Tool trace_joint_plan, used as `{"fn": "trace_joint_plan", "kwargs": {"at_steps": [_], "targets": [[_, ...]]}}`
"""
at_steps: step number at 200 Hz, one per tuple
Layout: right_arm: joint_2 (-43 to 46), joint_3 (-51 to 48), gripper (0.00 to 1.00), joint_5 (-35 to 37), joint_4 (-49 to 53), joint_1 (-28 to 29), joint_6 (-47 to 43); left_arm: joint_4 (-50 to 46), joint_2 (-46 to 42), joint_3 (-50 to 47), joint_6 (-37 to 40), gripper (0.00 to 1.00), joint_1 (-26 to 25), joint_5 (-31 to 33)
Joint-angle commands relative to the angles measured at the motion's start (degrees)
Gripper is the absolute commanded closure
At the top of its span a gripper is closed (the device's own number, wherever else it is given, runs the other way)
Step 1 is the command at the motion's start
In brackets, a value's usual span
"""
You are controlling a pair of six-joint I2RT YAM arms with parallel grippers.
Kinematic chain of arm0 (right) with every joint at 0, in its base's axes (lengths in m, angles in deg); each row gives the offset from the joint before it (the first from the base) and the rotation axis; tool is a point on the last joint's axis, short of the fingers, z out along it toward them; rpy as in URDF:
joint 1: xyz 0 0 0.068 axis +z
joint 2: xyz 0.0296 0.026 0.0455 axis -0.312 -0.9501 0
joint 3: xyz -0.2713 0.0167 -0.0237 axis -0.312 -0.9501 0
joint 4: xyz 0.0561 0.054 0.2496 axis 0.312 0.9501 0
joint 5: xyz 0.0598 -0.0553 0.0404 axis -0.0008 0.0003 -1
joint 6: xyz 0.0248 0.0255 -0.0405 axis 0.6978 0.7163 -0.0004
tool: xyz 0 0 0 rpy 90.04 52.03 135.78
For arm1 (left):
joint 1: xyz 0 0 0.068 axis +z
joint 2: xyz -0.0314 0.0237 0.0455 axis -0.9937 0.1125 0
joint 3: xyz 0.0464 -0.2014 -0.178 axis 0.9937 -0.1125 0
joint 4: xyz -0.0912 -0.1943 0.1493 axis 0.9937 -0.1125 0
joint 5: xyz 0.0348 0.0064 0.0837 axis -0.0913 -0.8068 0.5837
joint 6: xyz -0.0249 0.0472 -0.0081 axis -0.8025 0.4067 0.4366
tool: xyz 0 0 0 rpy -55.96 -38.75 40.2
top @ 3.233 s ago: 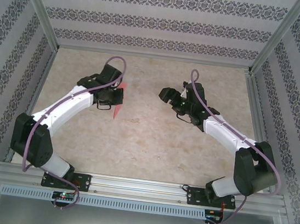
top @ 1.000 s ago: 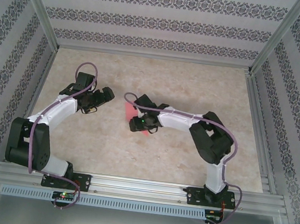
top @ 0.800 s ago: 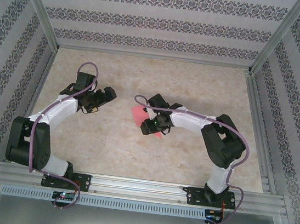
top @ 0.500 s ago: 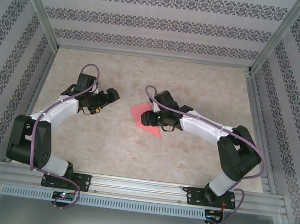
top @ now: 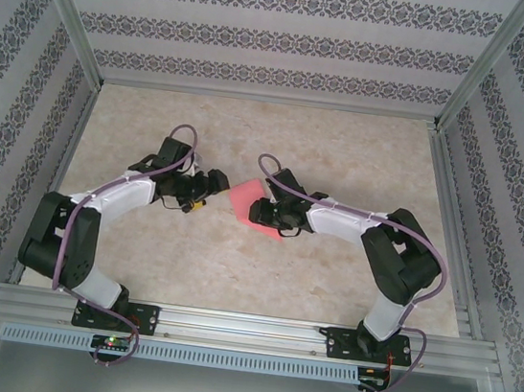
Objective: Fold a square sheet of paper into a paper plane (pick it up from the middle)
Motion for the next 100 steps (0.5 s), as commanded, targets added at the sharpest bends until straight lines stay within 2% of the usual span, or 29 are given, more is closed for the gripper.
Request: {"fn": "trace_joint_plan", "kwargs": {"at_steps": [1,100], "targets": [[-1.85,0.29,0.57,-0.07,-3.19,-1.55,1.36,1.44,1.84,0.21,-3.93,0.15,-1.56,-1.93],[-5.36,-7.05,0.59,-11.18,-15.36,-7.30,8.42,4.55,9.23,2.44,-11.57,0.38,-7.41,-2.69]]}}
